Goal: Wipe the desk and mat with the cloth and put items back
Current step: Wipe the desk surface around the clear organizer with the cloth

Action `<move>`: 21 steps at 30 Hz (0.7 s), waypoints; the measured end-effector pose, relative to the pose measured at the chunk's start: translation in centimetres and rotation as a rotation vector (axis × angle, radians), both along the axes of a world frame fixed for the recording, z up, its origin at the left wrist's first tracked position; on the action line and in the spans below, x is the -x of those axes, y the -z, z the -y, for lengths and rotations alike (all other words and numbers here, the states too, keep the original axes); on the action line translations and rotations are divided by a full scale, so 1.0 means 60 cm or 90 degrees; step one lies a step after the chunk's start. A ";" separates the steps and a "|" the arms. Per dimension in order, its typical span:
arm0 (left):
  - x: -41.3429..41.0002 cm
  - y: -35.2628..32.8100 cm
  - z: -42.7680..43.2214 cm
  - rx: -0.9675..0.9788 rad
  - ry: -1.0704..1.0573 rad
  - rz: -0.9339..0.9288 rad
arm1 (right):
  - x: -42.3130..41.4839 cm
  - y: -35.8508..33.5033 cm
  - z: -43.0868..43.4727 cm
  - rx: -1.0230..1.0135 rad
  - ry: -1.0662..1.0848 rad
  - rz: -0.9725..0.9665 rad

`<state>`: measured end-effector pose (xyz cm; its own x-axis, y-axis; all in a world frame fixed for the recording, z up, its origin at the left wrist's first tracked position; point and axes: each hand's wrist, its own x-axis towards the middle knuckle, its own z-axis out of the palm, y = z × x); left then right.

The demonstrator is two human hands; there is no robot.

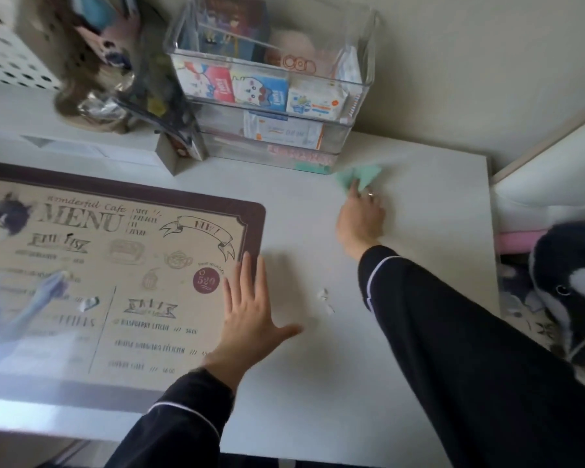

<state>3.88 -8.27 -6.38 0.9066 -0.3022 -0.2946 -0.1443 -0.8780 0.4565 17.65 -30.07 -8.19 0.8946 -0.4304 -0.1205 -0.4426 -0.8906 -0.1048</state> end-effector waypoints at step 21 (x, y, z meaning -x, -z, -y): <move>0.047 -0.003 -0.025 -0.201 0.186 -0.240 | 0.124 -0.017 -0.140 -0.083 -0.759 -0.146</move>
